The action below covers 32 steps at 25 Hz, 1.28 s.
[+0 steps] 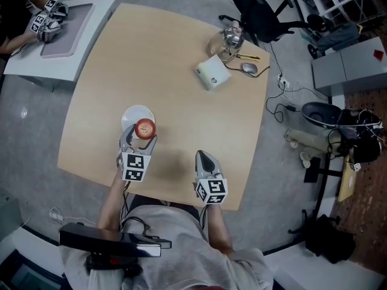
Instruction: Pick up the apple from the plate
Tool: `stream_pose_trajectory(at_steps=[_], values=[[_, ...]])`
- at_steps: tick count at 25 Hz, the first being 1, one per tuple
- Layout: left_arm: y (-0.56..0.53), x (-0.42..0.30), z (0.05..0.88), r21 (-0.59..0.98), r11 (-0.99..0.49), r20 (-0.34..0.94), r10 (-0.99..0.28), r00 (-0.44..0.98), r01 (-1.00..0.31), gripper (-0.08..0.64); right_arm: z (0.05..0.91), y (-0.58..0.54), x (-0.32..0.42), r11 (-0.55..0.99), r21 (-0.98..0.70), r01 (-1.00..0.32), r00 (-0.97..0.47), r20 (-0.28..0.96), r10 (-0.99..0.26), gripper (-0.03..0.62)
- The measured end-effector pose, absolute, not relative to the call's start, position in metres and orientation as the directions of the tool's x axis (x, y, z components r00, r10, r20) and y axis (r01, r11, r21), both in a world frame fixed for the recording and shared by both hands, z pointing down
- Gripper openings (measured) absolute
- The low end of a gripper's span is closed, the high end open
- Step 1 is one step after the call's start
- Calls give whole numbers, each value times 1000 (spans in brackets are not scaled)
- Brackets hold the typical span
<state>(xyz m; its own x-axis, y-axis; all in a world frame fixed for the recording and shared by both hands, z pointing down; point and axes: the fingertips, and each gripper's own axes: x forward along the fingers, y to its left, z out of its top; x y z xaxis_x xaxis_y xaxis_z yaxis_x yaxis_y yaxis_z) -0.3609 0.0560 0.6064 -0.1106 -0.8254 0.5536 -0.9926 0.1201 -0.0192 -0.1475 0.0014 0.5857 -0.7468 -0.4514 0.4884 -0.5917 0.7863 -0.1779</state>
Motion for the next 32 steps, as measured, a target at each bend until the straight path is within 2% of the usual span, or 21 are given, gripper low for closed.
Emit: stream_pose_trajectory(at_steps=[12, 32], values=[[58, -307, 572, -22, 46, 503, -863, -51, -999, 377, 580, 7, -104, 751, -181, -635, -728, 464, -504, 6], [30, -188, 562, -19, -152, 478, -869, 124, -988, 377, 576, 0, 8, 633, -167, -756, -630, 447, -635, 6]])
